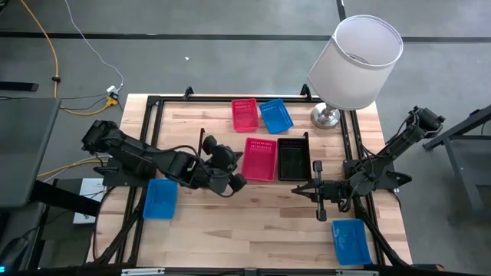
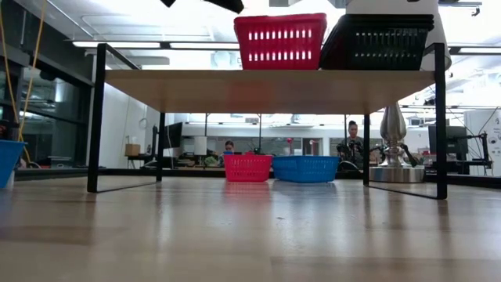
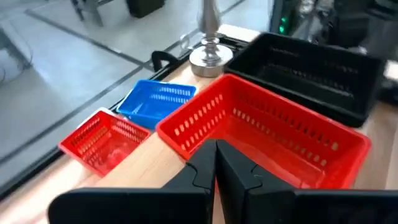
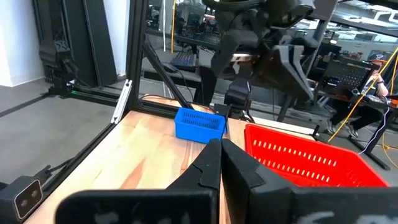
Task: Stack baskets on shelf by color
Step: Stack the bottom red bin on the red bin on the shelf
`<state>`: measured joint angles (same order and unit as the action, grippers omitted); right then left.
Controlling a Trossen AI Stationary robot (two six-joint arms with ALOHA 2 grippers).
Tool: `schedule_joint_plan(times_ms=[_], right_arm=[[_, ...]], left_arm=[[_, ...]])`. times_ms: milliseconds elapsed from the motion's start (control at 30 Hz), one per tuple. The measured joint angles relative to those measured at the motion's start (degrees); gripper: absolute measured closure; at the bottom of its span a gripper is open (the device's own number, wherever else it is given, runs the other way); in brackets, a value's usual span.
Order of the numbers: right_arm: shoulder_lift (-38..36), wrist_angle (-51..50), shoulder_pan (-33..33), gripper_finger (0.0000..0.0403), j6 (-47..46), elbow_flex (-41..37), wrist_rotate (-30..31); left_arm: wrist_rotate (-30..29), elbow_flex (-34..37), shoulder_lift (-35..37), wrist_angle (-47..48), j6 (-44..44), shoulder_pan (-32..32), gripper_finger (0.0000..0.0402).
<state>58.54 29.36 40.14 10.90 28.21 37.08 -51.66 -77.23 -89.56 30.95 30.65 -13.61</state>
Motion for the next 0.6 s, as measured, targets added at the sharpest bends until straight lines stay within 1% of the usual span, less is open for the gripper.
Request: schedule_joint_plan(times_ms=[133,233,300,400,500,600], right_arm=[[0.00,-0.28,0.00,0.0403,-0.08,0.00,0.00],[0.00,-0.45,0.00,0.0403,-0.14,0.00,0.00],[0.00,-0.45,0.00,0.0403,-0.06,0.00,0.00],[0.00,-0.45,0.00,0.0403,0.04,0.00,0.00],[0.00,-0.45,0.00,0.0403,0.00,0.00,0.00],[0.00,-0.45,0.00,0.0403,-0.36,0.00,0.00]], left_arm=[[0.51,0.01,-0.03,4.22,-0.34,0.04,0.0401],[0.96,0.04,-0.04,9.72,3.89,-0.08,0.0401],[2.68,0.05,-0.04,12.10,6.03,-0.24,0.0401],[6.90,1.64,-0.04,11.20,6.65,-0.35,0.0401],[12.62,3.94,-0.09,9.21,6.69,-0.24,0.0401],[15.42,6.75,-0.41,5.45,6.69,0.35,0.0401]])
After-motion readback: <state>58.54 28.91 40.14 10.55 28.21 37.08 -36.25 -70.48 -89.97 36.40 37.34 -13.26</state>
